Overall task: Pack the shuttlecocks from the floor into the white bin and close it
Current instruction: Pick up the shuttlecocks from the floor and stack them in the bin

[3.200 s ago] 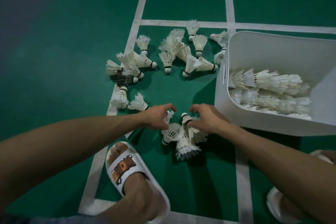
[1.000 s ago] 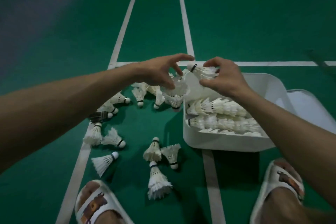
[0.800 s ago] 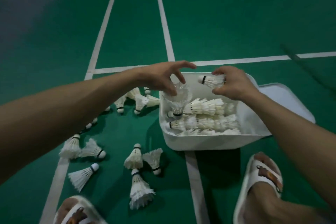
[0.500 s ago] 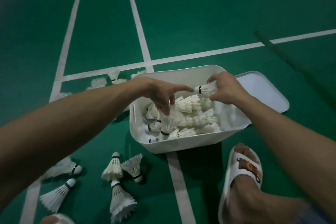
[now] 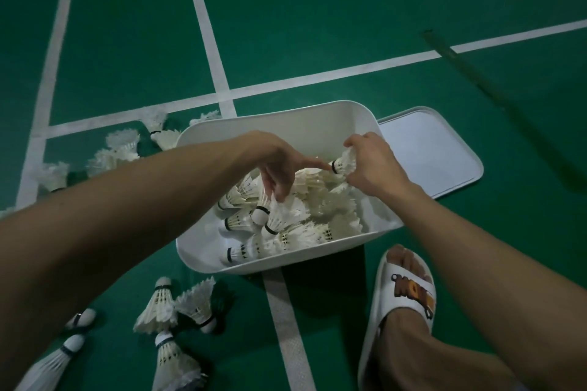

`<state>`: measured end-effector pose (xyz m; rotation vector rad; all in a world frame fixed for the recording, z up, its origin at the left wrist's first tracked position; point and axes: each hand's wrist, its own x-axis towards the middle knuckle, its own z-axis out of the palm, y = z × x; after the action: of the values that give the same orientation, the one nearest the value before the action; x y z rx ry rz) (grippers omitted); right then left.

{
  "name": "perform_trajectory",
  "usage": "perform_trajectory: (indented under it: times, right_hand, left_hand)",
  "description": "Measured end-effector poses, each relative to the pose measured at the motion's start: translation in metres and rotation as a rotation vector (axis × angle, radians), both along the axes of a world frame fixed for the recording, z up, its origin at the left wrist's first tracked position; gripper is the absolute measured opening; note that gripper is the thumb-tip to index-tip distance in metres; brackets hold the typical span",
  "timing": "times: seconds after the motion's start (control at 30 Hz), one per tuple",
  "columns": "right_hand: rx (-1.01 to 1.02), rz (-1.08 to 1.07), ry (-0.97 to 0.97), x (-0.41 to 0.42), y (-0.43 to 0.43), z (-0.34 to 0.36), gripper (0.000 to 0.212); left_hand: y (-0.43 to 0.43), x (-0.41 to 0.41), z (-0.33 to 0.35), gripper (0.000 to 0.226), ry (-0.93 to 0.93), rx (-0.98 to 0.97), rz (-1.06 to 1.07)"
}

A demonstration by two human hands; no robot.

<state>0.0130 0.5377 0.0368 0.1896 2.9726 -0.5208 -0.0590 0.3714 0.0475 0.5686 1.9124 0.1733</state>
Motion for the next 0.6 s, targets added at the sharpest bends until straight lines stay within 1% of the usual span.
perform_trajectory:
  times: [0.13,0.23,0.3,0.43,0.6]
  right_hand:
    - [-0.021,-0.034,0.003,-0.004,-0.003,-0.002,0.060]
    - [-0.094,-0.087,0.018,-0.007,-0.005,-0.003,0.056]
    - [-0.149,-0.122,-0.014,-0.011,-0.005,-0.005,0.059]
    - [-0.342,-0.164,-0.137,-0.016,-0.009,-0.015,0.064]
    - [-0.570,-0.305,-0.174,-0.015,-0.007,-0.035,0.054]
  left_hand:
    - [0.005,-0.001,-0.005,0.109,-0.017,-0.012,0.028]
    - [0.002,-0.005,-0.002,0.101,0.008,0.028,0.042]
    - [-0.003,-0.007,0.001,0.102,0.006,0.036,0.045]
    - [-0.009,-0.006,0.002,0.107,0.010,0.051,0.068]
    - [-0.014,-0.003,0.000,0.112,0.004,0.096,0.078]
